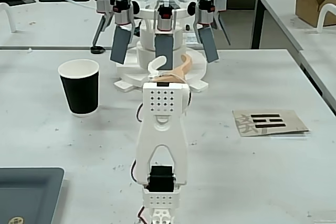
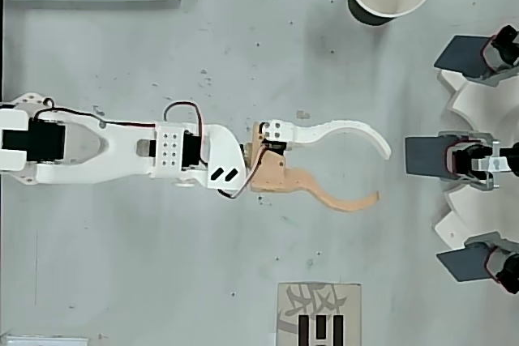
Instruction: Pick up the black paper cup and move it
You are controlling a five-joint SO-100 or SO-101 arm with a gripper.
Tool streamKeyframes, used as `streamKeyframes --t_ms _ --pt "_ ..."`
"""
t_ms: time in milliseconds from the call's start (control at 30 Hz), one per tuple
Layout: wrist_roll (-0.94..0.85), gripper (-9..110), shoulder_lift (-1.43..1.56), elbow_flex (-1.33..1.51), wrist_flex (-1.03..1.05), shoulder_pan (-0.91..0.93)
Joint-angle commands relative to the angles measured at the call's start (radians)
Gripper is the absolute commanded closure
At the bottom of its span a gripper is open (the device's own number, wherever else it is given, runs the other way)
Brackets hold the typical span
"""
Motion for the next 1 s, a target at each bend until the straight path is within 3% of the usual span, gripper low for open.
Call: streamKeyframes --t_ms 0,967 --pt "0.015 94 -0.014 -0.057 0.098 -0.026" --pt "0.008 94 0.087 0.044 0.067 -0.026"
